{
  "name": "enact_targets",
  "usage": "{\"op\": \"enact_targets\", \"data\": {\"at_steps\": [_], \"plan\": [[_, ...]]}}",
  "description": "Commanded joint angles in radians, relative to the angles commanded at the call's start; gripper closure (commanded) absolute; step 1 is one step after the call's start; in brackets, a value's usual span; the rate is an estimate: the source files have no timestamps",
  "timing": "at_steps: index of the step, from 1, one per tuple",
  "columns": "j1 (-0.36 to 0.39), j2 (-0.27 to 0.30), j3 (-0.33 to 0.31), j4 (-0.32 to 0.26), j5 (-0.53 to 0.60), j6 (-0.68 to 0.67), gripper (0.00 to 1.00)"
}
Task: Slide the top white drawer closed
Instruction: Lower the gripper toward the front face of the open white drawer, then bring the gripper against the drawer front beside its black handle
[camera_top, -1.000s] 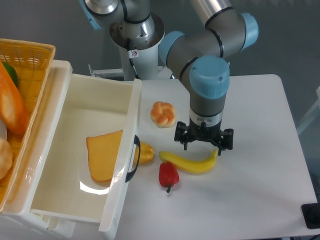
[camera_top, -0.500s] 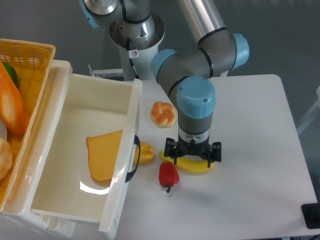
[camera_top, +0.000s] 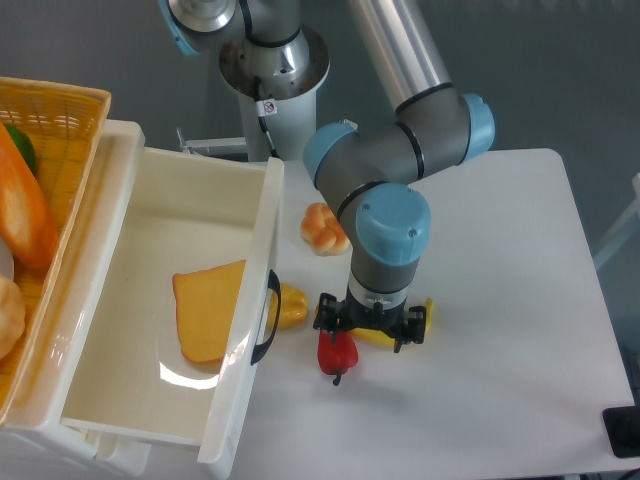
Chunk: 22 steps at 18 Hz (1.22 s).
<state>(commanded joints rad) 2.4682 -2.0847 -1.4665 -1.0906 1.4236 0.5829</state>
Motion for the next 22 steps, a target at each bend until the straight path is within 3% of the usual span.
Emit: {"op": "enact_targets", "data": {"at_steps": [5, 22], "plan": [[-0.021, -0.011, -0.002, -0.002, -0.023, -0.055, 0.00], [-0.028, 0.000, -0.008, -0.006, -0.095, -0.052, 0.00]]}}
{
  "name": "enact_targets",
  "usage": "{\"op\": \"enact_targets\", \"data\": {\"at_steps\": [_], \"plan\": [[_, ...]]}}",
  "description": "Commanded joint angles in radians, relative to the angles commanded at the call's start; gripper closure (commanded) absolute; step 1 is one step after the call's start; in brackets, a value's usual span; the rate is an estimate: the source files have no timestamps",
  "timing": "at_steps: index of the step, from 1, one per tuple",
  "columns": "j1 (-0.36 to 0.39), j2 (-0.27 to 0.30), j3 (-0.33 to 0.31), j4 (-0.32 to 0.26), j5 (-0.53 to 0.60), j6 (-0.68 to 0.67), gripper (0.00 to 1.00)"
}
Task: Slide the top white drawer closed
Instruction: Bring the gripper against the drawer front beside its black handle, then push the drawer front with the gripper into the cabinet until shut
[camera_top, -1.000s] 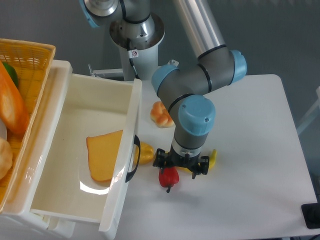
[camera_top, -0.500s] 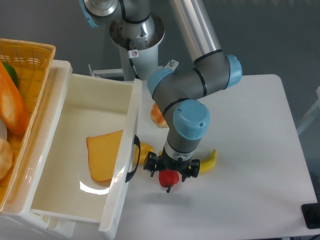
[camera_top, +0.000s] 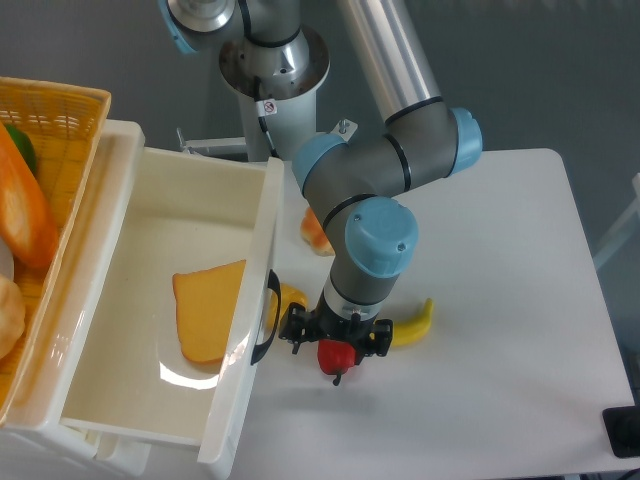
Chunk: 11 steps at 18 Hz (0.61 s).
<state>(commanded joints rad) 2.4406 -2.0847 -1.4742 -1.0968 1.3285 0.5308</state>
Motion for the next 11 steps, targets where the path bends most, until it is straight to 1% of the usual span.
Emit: {"op": "enact_targets", "data": {"at_steps": [9, 11], "plan": [[-0.012, 0.011, 0.000, -0.002, -0.012, 0.008, 0.00], [-0.011, 0.015, 0.003, -0.014, -0.014, 0.008, 0.00]]}}
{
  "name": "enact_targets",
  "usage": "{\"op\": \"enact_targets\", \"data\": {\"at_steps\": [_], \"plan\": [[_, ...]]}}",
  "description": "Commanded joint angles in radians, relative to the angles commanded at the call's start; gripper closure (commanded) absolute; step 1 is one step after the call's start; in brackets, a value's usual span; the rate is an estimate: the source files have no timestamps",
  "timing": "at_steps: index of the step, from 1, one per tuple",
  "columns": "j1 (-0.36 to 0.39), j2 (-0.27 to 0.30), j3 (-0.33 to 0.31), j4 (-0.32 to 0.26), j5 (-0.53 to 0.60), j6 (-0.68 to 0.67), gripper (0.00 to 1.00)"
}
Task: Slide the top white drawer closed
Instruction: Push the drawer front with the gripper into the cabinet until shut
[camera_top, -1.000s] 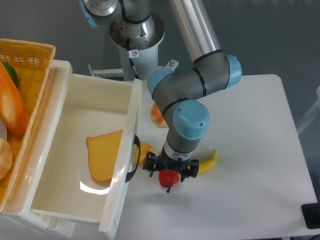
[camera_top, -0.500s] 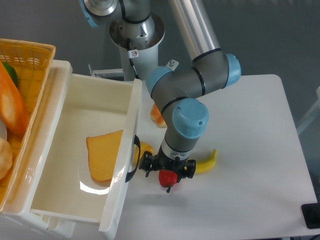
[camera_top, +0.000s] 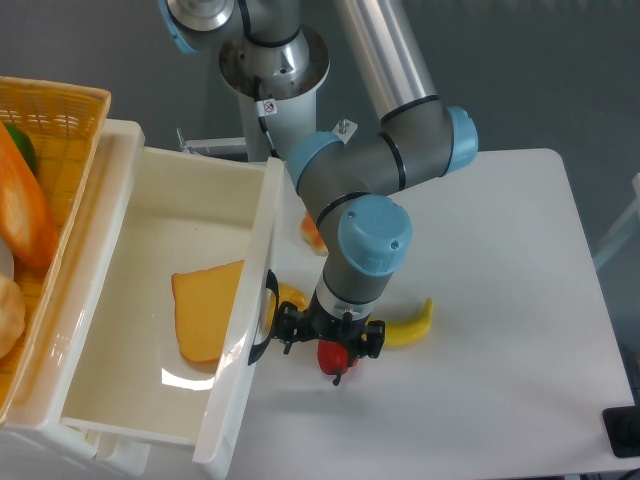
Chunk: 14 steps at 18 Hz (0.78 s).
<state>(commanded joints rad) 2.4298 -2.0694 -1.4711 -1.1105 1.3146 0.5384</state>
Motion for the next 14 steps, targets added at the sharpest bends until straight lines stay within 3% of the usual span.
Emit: {"op": "enact_targets", "data": {"at_steps": [14], "plan": [[-0.021, 0.026, -0.002, -0.023, -0.021, 0.002, 0.00]]}}
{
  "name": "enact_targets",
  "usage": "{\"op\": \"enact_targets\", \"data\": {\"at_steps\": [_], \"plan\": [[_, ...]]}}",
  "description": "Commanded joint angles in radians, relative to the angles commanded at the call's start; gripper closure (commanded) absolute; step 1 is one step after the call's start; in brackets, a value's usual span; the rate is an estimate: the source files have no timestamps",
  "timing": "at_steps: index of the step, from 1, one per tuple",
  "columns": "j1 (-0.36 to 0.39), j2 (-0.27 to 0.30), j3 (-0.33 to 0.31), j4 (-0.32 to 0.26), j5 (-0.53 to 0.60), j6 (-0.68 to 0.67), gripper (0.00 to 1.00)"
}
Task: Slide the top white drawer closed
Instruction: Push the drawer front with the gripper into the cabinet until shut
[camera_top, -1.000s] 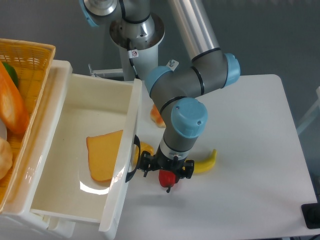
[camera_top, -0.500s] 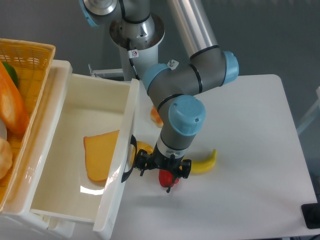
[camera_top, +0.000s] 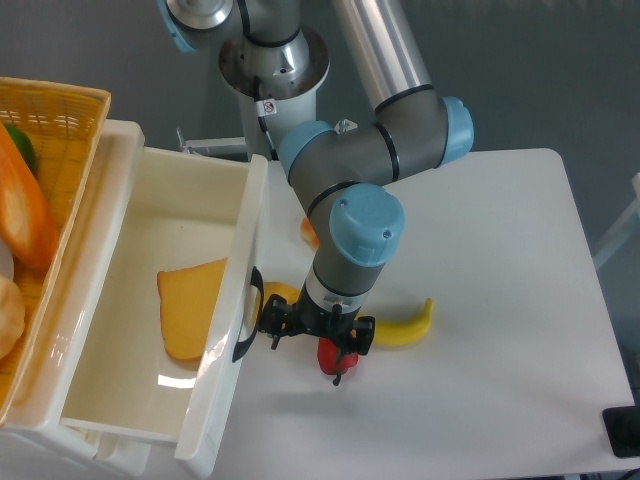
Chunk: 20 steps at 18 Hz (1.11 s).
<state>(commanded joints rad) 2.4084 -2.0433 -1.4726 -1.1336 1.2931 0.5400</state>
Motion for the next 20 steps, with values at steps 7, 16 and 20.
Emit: {"op": "enact_targets", "data": {"at_steps": [7, 16, 20], "plan": [[-0.031, 0.015, -0.005, -0.002, 0.000, -0.002, 0.00], [-0.071, 0.023, -0.005, -0.006, -0.008, -0.002, 0.00], [-0.101, 0.026, -0.005, -0.005, -0.006, 0.000, 0.00]]}}
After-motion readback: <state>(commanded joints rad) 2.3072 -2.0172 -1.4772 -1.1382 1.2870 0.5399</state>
